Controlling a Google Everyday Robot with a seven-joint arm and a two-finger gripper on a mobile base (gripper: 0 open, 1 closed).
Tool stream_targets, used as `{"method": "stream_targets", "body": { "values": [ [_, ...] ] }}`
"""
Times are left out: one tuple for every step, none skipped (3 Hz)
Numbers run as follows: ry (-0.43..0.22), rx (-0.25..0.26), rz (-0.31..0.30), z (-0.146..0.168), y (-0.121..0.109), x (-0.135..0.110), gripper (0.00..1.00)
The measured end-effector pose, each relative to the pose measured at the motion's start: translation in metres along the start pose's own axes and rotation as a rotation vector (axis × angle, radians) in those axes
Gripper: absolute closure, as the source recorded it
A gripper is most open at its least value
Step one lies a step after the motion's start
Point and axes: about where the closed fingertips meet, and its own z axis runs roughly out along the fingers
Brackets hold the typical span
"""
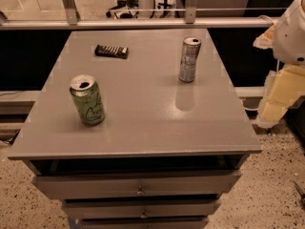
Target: Move rxbar chocolate near redbull can
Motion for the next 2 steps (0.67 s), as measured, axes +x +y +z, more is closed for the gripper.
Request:
{"method": "stream_targets", "body": {
  "values": [
    [0.000,0.000,0.000,0.000,0.000,0.000,0.00],
    [-0.051,0.009,-0.029,0.007,-0.013,-0.023,0.00]
  ]
}}
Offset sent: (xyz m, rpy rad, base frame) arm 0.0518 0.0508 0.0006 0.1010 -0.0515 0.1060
